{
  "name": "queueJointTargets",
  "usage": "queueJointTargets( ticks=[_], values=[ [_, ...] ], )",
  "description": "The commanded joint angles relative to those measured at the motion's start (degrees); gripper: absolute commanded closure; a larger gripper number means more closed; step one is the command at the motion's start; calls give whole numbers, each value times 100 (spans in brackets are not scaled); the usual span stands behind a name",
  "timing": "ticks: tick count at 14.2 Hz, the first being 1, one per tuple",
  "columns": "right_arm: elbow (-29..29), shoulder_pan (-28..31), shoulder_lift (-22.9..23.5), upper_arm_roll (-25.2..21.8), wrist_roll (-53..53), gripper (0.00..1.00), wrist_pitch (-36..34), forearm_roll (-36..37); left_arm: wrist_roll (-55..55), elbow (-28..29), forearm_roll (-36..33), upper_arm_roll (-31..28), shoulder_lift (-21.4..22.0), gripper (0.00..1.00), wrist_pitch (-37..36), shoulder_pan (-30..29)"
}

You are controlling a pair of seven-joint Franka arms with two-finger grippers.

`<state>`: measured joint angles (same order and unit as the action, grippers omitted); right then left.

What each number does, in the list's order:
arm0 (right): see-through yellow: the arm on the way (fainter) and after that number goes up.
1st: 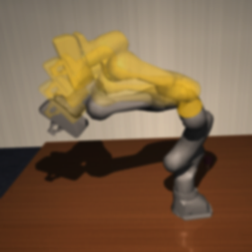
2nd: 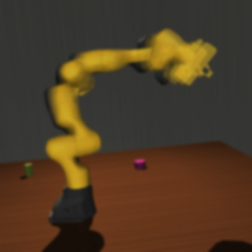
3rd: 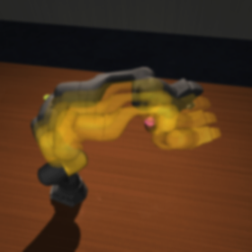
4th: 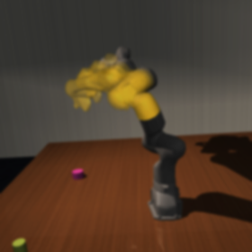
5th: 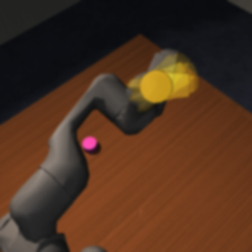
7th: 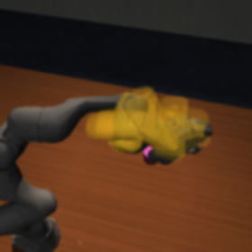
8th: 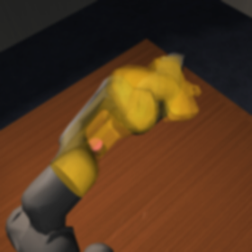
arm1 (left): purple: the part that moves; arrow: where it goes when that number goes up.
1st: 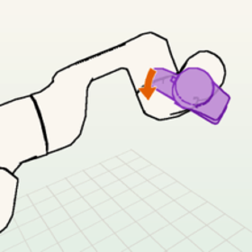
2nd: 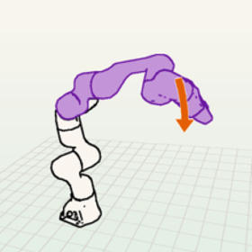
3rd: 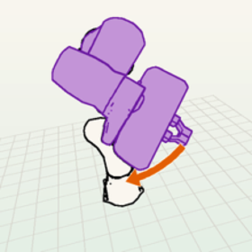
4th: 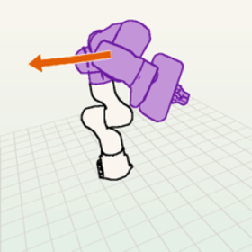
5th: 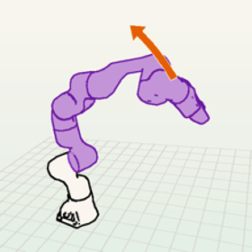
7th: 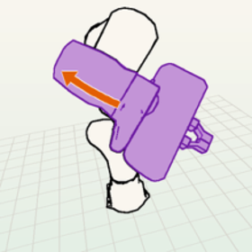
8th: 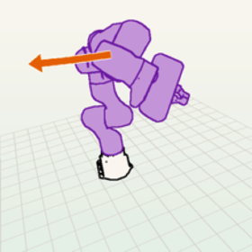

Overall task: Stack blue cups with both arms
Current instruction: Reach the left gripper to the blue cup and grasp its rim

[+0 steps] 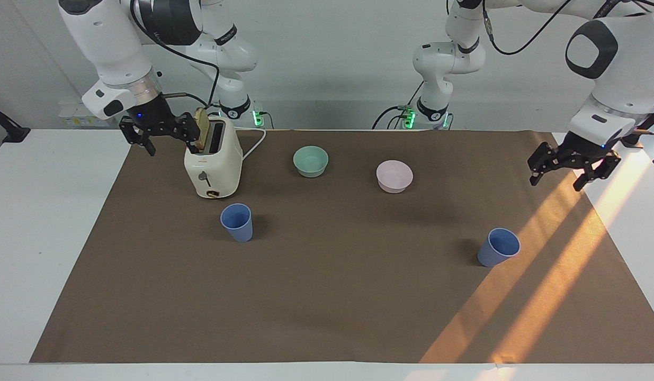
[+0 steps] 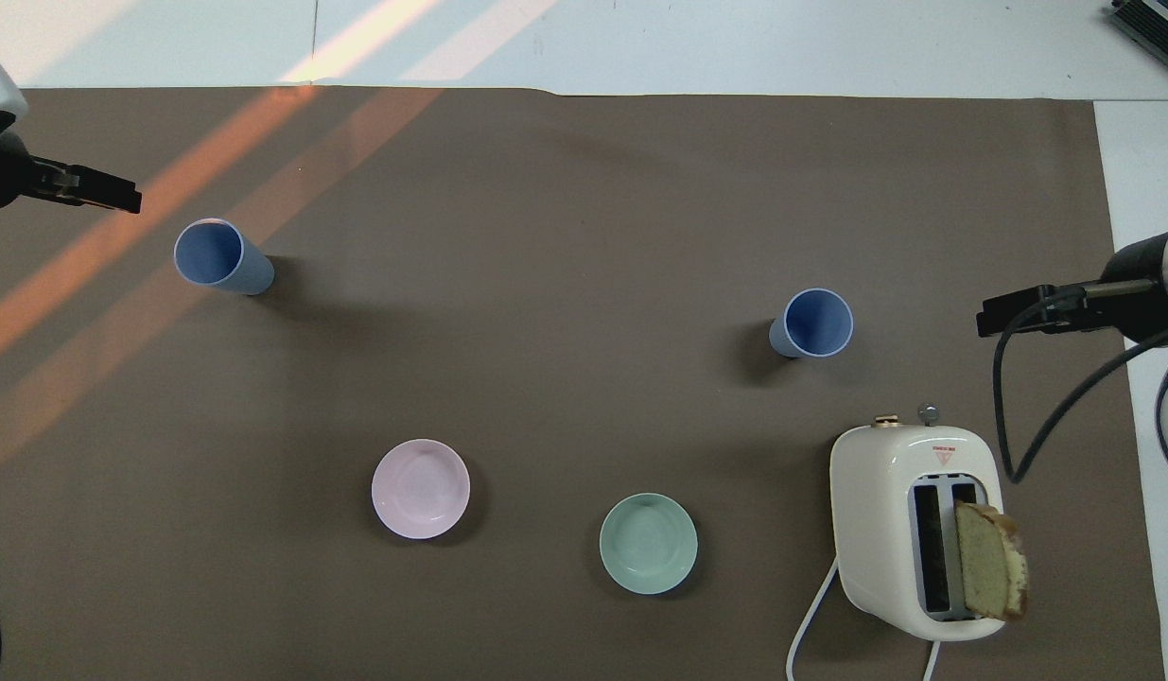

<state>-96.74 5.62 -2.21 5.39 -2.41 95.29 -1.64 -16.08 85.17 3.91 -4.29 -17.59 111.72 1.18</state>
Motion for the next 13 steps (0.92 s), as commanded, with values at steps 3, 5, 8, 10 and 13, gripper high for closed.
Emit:
queueJointTargets(
  ticks=[3,5,8,10,13],
  values=[
    [6,98,-60,50,-172,0,-89,-82,-246,665,179,-2,-280,0,823,-91],
    [6,98,-60,50,-172,0,-89,-82,-387,974,320,-2,-307,0,1140,-118],
    [6,106,-60,50,-172,0,-89,-82,-388,1387,329,-2,-298,0,1483,-110],
    [6,98,-60,50,-172,0,-89,-82,-361,1406,364,7,-377,2,1590,-92],
    [6,98,-60,50,-172,0,-89,-82,-361,1502,400,7,-483,15,1687,-57]
  ],
)
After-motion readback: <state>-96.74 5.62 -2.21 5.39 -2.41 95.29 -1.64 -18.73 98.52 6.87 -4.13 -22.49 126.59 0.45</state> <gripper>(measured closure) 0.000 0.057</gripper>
